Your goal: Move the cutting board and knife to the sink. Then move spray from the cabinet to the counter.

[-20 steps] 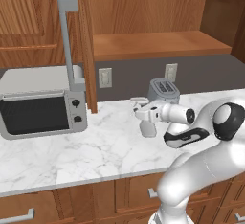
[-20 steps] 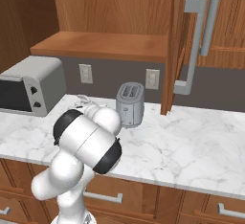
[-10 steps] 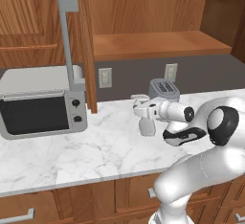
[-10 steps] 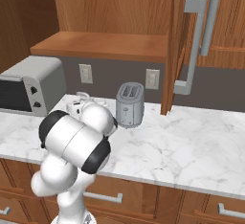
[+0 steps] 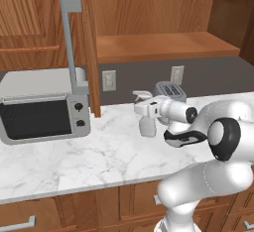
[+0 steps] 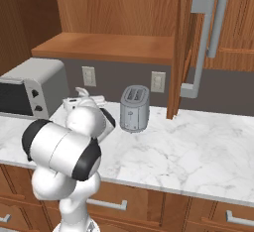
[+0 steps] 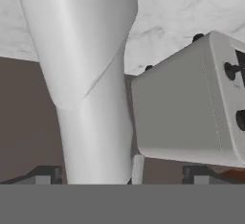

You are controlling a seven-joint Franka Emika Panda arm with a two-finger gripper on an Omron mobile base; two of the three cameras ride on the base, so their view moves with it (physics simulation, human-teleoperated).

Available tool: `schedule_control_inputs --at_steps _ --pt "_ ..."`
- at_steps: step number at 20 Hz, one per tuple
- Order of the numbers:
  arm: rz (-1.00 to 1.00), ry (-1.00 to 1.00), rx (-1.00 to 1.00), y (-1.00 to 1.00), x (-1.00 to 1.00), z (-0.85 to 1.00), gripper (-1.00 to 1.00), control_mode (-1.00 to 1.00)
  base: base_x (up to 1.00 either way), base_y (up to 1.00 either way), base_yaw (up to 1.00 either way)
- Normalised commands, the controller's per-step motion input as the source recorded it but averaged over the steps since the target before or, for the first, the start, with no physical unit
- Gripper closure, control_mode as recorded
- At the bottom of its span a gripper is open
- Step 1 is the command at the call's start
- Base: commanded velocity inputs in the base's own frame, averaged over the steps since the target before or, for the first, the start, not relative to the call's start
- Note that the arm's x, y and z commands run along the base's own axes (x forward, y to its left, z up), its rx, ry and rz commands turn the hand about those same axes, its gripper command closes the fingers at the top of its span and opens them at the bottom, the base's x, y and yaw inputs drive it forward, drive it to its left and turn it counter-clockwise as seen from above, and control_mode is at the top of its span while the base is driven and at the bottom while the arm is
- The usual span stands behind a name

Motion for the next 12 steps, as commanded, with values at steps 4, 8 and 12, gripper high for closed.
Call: schedule_control_inputs --at_steps 4,8,12 --pt "0.00 -0.01 0.00 0.18 0.18 -0.19 -1.00 -1.00 0.00 0.00 0.00" --pt "0.00 -0.05 0.02 0.06 0.22 -0.26 -1.00 -1.00 0.00 0.00 0.00" --pt "0.00 -0.07 0.06 0.01 0.18 -0.37 -1.00 -1.00 0.00 0.00 0.00"
